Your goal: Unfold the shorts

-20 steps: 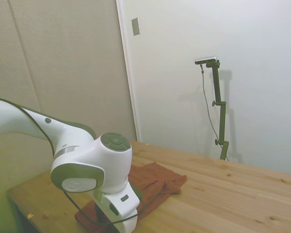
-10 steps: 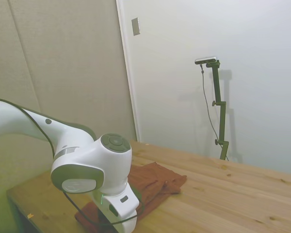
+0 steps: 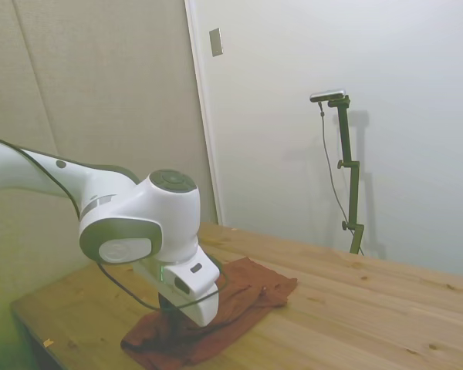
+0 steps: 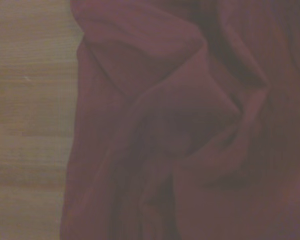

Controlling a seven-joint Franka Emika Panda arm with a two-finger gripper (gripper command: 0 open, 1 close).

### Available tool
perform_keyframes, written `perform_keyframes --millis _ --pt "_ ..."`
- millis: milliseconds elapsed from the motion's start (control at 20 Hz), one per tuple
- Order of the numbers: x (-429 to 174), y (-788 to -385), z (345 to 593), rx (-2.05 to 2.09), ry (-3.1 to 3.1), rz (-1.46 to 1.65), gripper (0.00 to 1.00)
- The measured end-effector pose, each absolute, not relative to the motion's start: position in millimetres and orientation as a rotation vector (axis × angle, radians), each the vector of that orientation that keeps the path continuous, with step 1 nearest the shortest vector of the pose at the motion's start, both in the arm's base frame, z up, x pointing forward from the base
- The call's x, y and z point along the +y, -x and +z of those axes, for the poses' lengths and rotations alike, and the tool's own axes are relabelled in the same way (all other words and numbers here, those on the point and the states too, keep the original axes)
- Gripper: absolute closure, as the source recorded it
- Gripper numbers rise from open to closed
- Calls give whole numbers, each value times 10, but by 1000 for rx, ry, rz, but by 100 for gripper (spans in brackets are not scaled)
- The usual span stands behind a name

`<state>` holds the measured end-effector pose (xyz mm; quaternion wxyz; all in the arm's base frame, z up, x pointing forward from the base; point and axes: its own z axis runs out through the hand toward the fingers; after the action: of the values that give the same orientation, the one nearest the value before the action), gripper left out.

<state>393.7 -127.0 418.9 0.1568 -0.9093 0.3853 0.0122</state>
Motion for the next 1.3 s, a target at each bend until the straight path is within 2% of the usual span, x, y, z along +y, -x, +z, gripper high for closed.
perform_keyframes --millis 700,1000,1300 --pt "-374 -4021 4515 1146 2921 -232 100" --pt "-58 -3982 4460 1214 2967 -369 100" --pt "282 -3803 4517 1353 2991 -575 100"
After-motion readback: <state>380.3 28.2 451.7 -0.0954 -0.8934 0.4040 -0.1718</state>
